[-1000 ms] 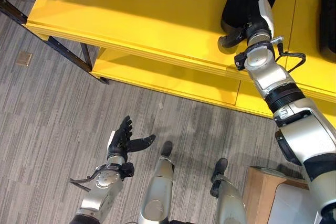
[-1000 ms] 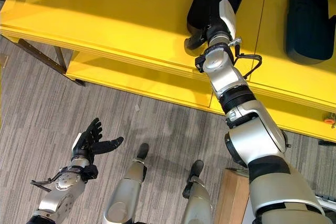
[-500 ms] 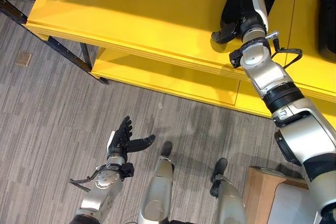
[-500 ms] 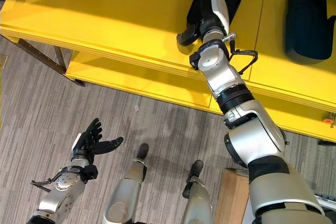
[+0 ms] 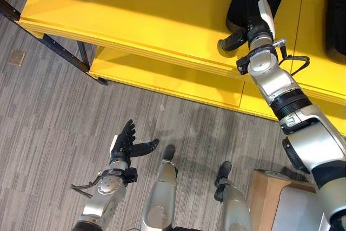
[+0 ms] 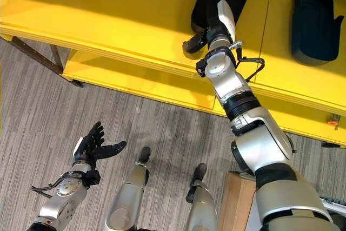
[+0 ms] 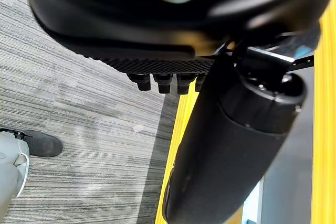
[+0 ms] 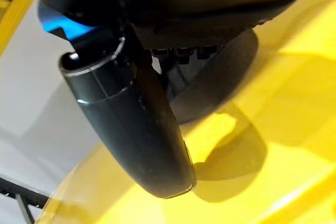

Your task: Move parts from the plastic box to the shelf.

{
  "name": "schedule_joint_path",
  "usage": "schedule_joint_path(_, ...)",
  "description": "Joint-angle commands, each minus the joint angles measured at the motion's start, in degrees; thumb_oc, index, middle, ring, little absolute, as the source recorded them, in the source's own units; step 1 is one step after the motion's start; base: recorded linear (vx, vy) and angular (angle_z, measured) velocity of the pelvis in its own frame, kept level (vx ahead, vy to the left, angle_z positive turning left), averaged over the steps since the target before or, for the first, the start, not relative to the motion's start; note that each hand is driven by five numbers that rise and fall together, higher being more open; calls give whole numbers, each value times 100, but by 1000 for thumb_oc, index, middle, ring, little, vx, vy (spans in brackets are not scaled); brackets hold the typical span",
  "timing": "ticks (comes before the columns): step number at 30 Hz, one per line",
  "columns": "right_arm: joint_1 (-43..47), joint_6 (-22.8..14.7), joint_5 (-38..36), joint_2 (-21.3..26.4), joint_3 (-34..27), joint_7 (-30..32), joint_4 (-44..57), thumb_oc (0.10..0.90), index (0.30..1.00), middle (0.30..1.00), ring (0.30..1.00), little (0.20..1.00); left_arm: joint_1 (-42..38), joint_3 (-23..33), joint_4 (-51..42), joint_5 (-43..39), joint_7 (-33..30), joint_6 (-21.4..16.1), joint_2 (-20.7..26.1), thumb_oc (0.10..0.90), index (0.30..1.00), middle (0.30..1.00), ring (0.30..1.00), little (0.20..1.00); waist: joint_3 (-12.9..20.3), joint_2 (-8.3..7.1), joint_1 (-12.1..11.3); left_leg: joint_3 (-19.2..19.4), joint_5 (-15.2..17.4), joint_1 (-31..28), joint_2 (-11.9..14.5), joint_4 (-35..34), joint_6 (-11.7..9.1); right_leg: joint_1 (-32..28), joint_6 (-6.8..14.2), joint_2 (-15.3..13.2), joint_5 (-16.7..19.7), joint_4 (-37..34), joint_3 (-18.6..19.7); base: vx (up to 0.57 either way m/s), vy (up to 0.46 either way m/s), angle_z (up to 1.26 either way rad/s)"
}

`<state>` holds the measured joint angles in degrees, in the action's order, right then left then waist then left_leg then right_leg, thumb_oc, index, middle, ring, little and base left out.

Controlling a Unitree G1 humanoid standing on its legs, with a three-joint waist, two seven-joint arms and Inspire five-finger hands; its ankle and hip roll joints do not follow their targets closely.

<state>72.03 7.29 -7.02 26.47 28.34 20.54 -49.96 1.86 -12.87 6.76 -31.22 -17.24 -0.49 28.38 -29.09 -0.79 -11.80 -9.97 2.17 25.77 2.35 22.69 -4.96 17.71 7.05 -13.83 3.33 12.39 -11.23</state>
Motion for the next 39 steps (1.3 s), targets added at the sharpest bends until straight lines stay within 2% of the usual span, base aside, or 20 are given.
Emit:
schedule_joint_path(1, 436, -484, -109, 222, -200, 304, 288, 900, 1000, 1000, 1000, 1000, 230, 242, -469, -19, -67, -442, 270, 900, 1000, 1000, 1000, 1000, 171, -2, 23, 580, 247, 3, -155, 74, 360, -99, -174, 244, -756, 562, -25, 0, 0, 0)
schedule_joint_path(17, 99, -447, -63, 158, -307, 284, 304, 900, 1000, 1000, 1000, 1000, 252, 238, -549, 17, -73, -417, 274, 900, 1000, 1000, 1000, 1000, 142, 51, 55, 596, 230, 11, -157, 43, 373, -86, -165, 253, -750, 536, -12, 0, 0, 0)
schedule_joint_path(39, -137, -358, 182, 595, -279, 221, 237, 900, 1000, 1000, 1000, 1000, 339, 315, -555, 46, -87, -414, 184, 900, 1000, 1000, 1000, 1000, 108, 21, 133, 641, 278, 38, -138, 77, 388, -26, -159, 272, -738, 551, 49, 2, -2, -2)
